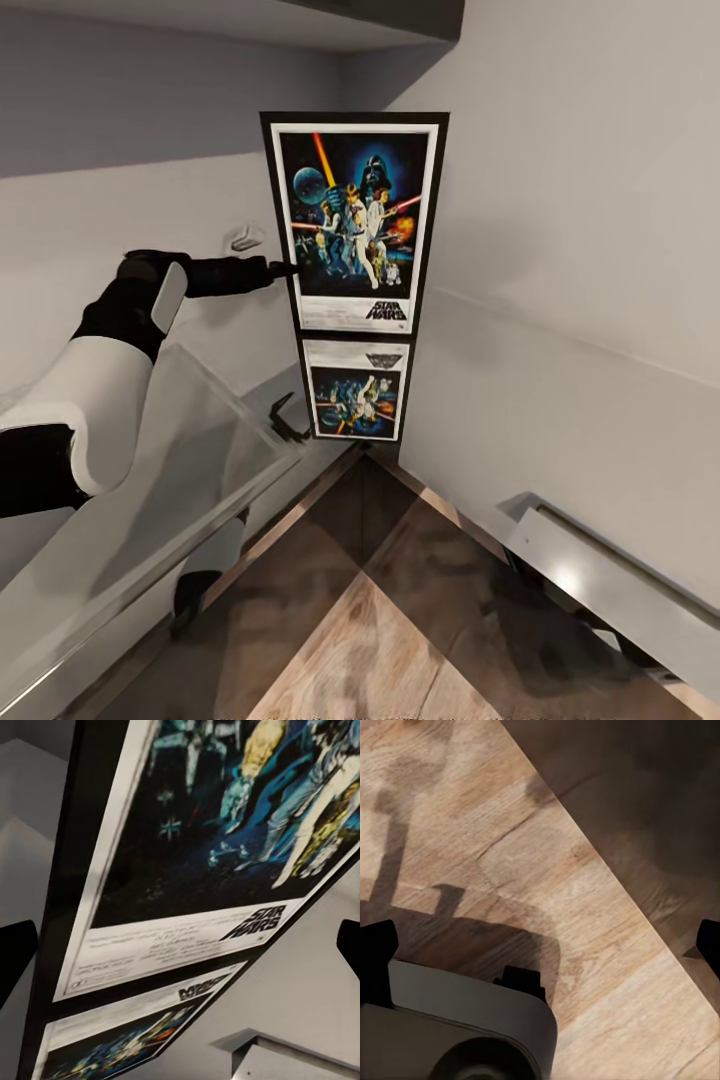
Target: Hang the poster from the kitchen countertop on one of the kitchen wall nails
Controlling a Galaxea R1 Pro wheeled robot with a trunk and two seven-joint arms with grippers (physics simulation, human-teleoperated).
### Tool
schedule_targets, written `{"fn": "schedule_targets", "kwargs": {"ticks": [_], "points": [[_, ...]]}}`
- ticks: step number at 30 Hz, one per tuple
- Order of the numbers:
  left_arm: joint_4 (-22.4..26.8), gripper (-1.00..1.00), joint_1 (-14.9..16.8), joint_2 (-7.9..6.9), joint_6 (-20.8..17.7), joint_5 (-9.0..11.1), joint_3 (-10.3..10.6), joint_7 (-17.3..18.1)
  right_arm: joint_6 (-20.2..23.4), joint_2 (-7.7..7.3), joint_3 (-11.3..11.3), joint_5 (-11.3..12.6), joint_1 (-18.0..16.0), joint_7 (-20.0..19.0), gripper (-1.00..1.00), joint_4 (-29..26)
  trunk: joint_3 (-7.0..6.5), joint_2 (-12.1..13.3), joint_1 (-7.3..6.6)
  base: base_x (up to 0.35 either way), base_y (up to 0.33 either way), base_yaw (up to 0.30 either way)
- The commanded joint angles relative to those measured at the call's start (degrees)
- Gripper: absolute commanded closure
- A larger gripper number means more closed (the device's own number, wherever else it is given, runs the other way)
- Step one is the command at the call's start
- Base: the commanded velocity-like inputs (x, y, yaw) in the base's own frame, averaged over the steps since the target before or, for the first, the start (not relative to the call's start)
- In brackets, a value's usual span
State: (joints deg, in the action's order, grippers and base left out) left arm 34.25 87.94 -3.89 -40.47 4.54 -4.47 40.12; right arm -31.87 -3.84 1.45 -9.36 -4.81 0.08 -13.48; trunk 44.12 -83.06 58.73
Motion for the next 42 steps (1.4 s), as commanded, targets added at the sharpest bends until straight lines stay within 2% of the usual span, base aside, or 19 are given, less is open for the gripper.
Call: {"fn": "schedule_targets", "kwargs": {"ticks": [1, 15, 21, 23, 31, 38, 42], "points": [[0.06, -1.00, 0.03, -0.01, -0.49, 0.46, -0.10, -0.02, -0.15, -0.02, 0.13, -0.05, -0.03, 0.01, -1.00, 0.03, 0.10, -0.02, 0.00, 0.000, 0.000, 0.000], [0.38, -1.00, 0.03, -0.93, -0.49, 0.56, -0.19, 0.13, -0.13, -0.02, 0.13, -0.05, -0.03, 0.01, -1.00, 0.03, 0.25, -0.02, 0.00, 0.000, 0.000, 0.000], [0.38, -1.00, 0.03, -0.94, -0.49, 0.56, -0.20, 0.13, -0.13, -0.02, 0.13, -0.05, -0.03, -0.04, -1.00, 0.03, 0.25, -0.02, 0.00, 0.000, 0.000, 0.000], [1.04, -1.00, 0.69, -0.28, -0.84, 0.57, -0.48, 0.20, -0.04, -0.02, 0.13, -0.05, -0.06, -0.08, -1.00, 0.03, 0.25, -0.02, 0.00, 0.000, 0.000, 0.000], [3.60, -1.00, 0.96, -0.22, -0.70, 0.57, -0.44, 0.14, -0.04, -0.02, 0.13, -0.05, -0.09, -0.08, -1.00, 0.03, 0.25, -0.02, 0.00, 0.000, 0.000, 0.000], [3.60, -1.00, 0.96, -0.22, -0.70, 0.57, -0.44, 0.14, -0.04, -0.02, 0.13, -0.05, -0.09, -0.08, -1.00, 0.03, 0.25, -0.02, 0.00, 0.000, 0.000, 0.000], [2.30, -1.00, -0.07, -0.39, -0.21, 0.56, 0.00, 0.04, -0.04, -0.02, 0.13, 0.03, -0.22, -0.08, -1.00, 0.03, 0.26, -0.02, 0.00, 0.000, 0.000, 0.000]]}}
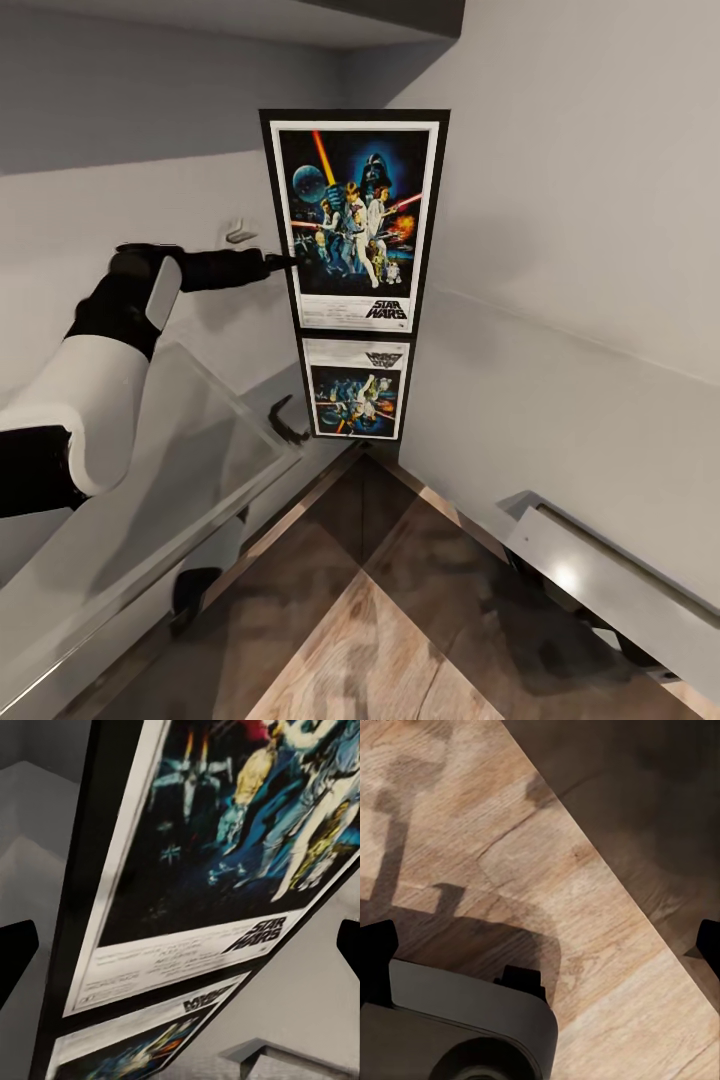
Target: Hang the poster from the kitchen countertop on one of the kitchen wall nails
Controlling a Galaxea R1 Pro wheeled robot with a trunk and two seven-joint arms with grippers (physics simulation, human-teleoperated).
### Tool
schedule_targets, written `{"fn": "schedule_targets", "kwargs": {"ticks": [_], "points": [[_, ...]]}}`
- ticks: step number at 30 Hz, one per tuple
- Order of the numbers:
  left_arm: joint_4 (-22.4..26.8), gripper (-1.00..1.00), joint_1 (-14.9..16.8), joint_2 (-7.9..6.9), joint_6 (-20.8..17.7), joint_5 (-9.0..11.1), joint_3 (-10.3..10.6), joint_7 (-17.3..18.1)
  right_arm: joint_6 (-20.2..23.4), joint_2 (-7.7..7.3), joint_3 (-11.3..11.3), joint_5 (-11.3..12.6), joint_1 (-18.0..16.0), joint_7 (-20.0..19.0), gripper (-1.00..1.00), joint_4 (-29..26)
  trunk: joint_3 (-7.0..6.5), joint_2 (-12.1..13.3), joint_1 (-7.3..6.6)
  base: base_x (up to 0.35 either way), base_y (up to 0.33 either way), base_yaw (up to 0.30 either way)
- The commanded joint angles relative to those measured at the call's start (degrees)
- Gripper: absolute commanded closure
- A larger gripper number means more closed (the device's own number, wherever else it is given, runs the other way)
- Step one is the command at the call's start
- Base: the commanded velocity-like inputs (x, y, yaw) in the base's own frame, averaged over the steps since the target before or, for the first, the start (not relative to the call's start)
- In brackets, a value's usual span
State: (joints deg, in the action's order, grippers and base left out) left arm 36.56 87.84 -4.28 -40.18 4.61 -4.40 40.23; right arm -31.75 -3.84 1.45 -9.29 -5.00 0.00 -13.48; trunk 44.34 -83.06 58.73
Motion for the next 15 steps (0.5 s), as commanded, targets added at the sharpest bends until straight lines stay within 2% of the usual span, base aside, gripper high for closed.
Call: {"fn": "schedule_targets", "kwargs": {"ticks": [1, 15], "points": [[-0.34, -1.00, -0.04, -0.01, -0.46, 0.49, -0.04, -0.07, -0.16, -0.02, 0.13, -0.03, -0.02, 0.00, -1.00, 0.03, 0.08, -0.02, 0.00, 0.000, 0.000, 0.000], [-1.12, -1.00, -0.12, -0.11, -0.42, 0.45, 0.01, -0.07, -0.16, -0.02, 0.13, -0.03, -0.01, 0.00, -1.00, 0.03, 1.18, -0.02, 0.00, 0.000, 0.000, 0.000]]}}
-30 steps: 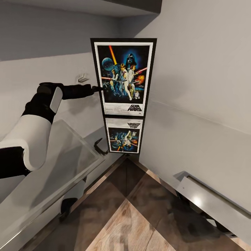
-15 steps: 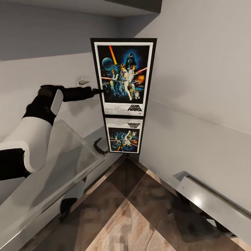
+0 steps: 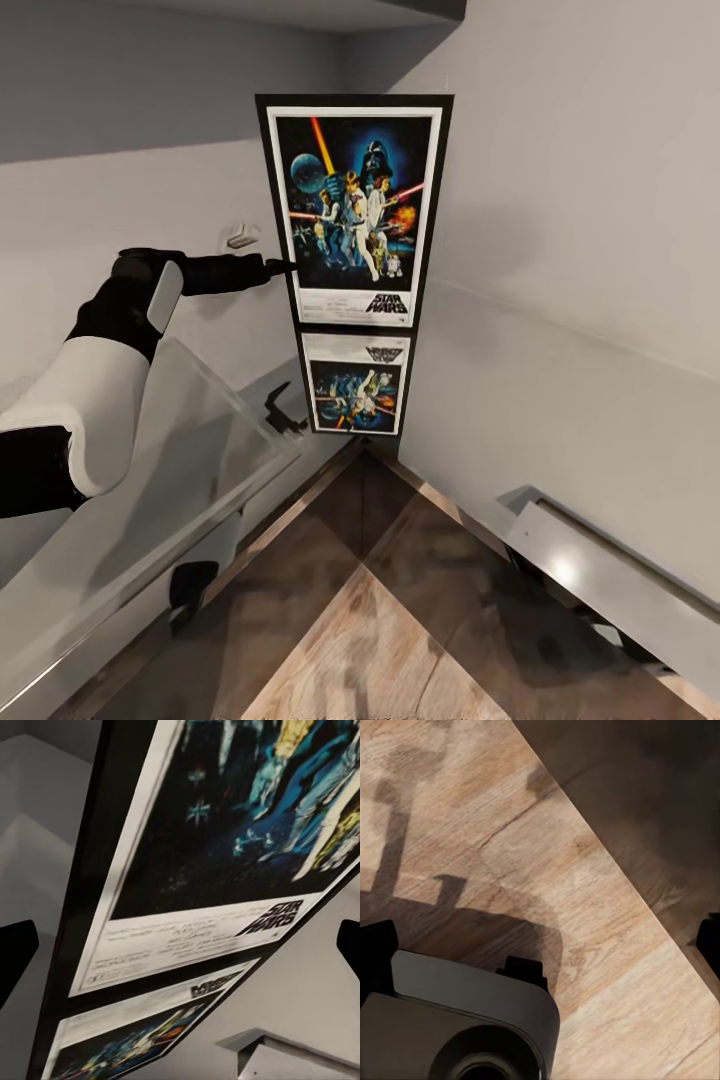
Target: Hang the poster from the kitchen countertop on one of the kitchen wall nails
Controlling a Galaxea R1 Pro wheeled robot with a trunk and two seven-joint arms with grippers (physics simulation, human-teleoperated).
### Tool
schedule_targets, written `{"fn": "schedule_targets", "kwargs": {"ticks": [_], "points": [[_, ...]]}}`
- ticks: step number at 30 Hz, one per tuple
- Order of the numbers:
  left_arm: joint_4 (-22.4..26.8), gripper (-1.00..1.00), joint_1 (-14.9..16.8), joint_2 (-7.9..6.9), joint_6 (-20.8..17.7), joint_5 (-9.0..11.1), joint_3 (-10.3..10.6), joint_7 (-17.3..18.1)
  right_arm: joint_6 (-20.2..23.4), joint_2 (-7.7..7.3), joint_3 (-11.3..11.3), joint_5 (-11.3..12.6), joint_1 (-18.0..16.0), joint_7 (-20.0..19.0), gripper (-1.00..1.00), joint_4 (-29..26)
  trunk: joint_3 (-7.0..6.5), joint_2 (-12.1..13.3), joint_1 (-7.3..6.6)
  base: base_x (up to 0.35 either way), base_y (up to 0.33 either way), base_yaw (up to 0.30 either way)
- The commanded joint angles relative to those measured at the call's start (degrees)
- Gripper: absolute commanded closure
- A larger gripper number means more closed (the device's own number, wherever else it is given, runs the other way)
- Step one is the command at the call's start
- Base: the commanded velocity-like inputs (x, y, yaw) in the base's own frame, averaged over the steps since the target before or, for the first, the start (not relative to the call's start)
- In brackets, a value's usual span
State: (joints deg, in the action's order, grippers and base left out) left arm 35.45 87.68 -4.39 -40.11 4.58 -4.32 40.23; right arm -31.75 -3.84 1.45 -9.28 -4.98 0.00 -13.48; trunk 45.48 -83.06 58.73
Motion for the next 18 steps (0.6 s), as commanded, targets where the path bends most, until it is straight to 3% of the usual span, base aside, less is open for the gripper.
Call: {"fn": "schedule_targets", "kwargs": {"ticks": [1, 18], "points": [[0.02, -1.00, 0.03, 0.00, -0.50, 0.47, -0.08, -0.06, -0.16, -0.02, 0.13, -0.04, -0.03, 0.00, -1.00, 0.03, 0.10, -0.02, 0.00, 0.000, 0.000, 0.000], [0.14, -1.00, 0.03, 0.00, -0.50, 0.46, 0.01, 0.03, -0.16, -0.02, 0.13, -0.04, -0.03, 0.00, -1.00, 0.03, 0.27, -0.02, 0.00, 0.027, 0.000, 0.000]]}}
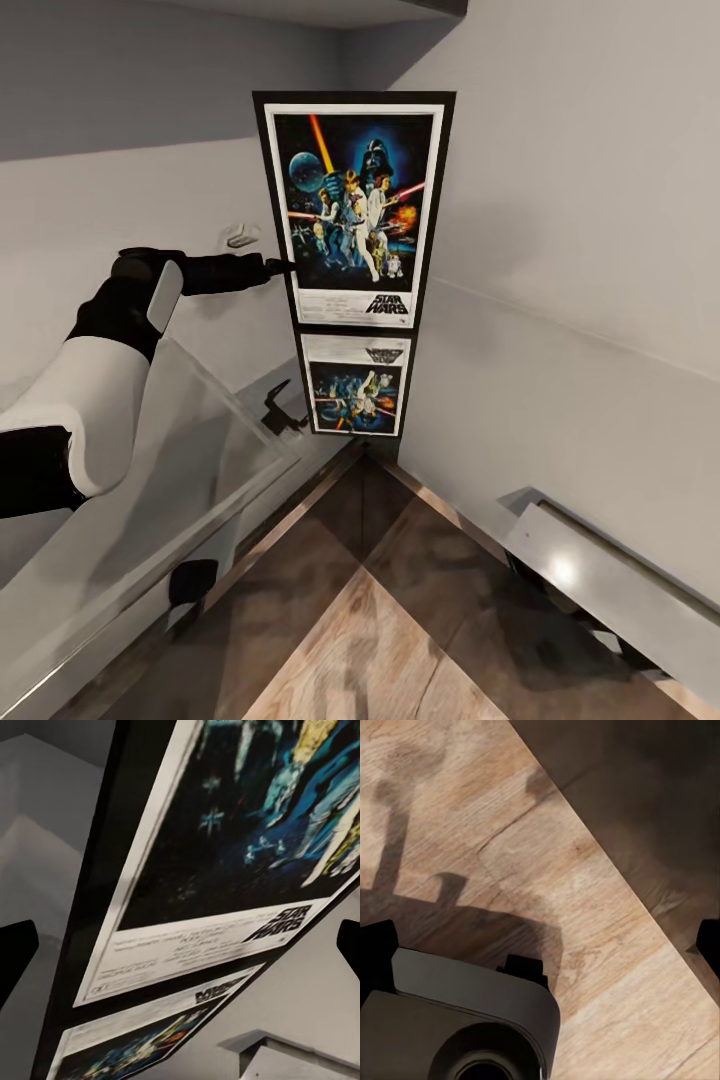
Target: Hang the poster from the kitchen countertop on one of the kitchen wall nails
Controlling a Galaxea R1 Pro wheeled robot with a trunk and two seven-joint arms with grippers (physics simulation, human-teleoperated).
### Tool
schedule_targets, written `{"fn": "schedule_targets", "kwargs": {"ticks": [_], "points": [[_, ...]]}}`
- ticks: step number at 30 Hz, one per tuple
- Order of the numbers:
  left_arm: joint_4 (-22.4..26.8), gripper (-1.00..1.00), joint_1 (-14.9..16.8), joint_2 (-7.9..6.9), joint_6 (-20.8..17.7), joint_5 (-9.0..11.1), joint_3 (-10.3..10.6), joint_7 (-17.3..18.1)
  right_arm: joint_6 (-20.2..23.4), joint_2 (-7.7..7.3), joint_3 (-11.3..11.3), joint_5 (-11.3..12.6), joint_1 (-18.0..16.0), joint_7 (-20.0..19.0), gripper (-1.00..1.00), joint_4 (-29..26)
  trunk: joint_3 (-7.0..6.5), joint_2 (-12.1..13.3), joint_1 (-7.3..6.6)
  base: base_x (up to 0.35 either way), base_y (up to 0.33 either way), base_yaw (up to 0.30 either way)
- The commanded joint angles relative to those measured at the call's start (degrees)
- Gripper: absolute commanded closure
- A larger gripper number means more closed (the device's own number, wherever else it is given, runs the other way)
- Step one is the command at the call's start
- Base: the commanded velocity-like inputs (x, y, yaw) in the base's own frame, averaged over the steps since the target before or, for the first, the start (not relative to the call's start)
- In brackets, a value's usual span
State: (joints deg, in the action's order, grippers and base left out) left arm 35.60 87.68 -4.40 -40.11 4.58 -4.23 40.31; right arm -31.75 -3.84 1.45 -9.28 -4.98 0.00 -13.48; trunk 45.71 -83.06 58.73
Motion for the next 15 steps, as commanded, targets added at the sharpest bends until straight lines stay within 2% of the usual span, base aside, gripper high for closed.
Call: {"fn": "schedule_targets", "kwargs": {"ticks": [1, 9, 15], "points": [[-0.01, -1.00, 0.03, 0.00, -0.50, 0.48, -0.08, -0.06, -0.16, -0.02, 0.13, -0.04, -0.03, 0.00, -1.00, 0.03, 0.04, -0.02, 0.00, 0.020, 0.000, 0.000], [0.00, -1.00, 0.03, 0.00, -0.50, 0.50, -0.07, 0.00, -0.16, -0.02, 0.13, -0.04, -0.03, 0.00, -1.00, 0.03, 0.04, -0.02, 0.00, 0.006, 0.000, 0.000], [0.00, -1.00, 0.03, 0.00, -0.50, 0.49, -0.07, 0.02, -0.16, -0.02, 0.13, -0.04, -0.03, 0.00, -1.00, 0.03, 0.04, -0.02, 0.00, 0.071, 0.000, 0.000]]}}
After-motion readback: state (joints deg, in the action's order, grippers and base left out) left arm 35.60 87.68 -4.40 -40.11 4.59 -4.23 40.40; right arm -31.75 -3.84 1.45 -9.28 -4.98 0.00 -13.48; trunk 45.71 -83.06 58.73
